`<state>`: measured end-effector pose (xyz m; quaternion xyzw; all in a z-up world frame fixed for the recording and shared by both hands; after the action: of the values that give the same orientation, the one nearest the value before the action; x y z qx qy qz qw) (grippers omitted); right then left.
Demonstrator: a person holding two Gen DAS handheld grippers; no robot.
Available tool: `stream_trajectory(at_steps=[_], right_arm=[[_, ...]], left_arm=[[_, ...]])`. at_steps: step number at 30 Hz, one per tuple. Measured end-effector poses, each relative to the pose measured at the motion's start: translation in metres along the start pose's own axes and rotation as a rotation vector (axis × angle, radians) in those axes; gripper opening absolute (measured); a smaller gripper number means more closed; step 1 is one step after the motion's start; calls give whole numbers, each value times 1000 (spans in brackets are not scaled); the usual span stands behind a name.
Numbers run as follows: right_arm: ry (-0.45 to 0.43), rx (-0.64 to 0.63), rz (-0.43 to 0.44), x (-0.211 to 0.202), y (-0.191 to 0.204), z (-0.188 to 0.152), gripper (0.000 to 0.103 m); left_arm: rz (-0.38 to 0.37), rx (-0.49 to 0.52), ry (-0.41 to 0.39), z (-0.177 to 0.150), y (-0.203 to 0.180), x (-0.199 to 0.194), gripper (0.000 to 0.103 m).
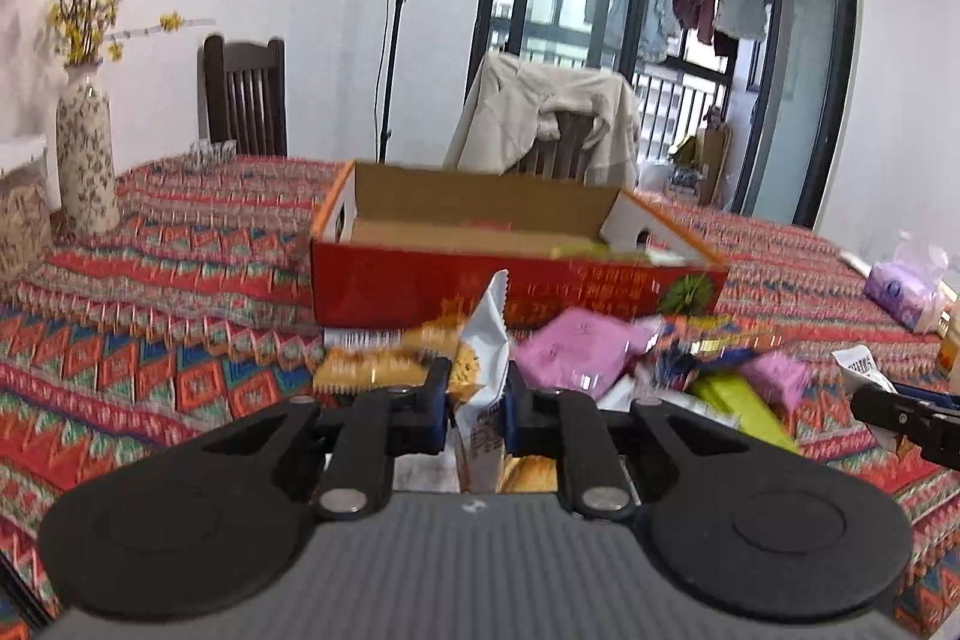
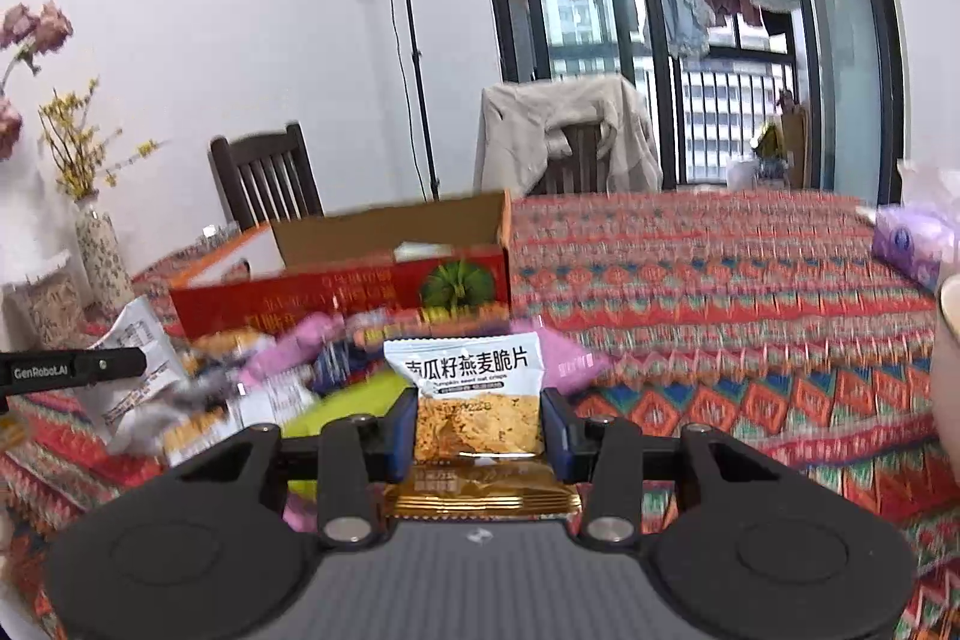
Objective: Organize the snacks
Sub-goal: 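Carry both packs into the cardboard box and open both grippers to release them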
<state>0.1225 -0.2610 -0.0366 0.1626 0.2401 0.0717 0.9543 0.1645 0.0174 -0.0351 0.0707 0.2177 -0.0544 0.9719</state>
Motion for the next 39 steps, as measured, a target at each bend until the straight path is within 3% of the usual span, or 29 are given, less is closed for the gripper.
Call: stream_trajectory(at_steps=[9,19,25,30,34,35,36,37,38,39], right_arm=[[-106,-51,78,23,42,58,41],[-105,-55,98,119,84,123,41],[-50,0,61,186,84,124,41],[3,-8,58,208,78,109,41],[36,-17,58,211,76,97,44],[38,-21,54,210,74,94,48],[43,-23,55,210,74,94,53],[42,-19,59,210,74,94,66],[38,-15,62,208,73,94,81],[29,-14,62,206,73,95,87]], left_arm=[[33,19,-96,65,12,19,17],[82,-10,-98,114,27,94,17],[107,-84,-52,113,45,145,17],[98,-61,-1,97,45,168,17],[89,-55,-8,91,44,166,18],[90,-56,-12,91,44,166,25],[89,-60,-16,90,45,164,39],[91,-67,-20,90,45,163,50],[100,-73,-22,90,46,162,75],[119,-81,-26,89,48,160,96]])
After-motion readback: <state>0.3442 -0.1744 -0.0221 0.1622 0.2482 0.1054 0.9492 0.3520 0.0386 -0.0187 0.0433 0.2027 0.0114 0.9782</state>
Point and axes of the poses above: each gripper's, at about its wrist camera, not at the fingertips, and x roughly the way its jaws point, y to its left, z to its top, the point moved 7 cm from there along x, roughly the way its jaws point, and after that the axes turned 15 degrees about x, right-handed, at the moved point
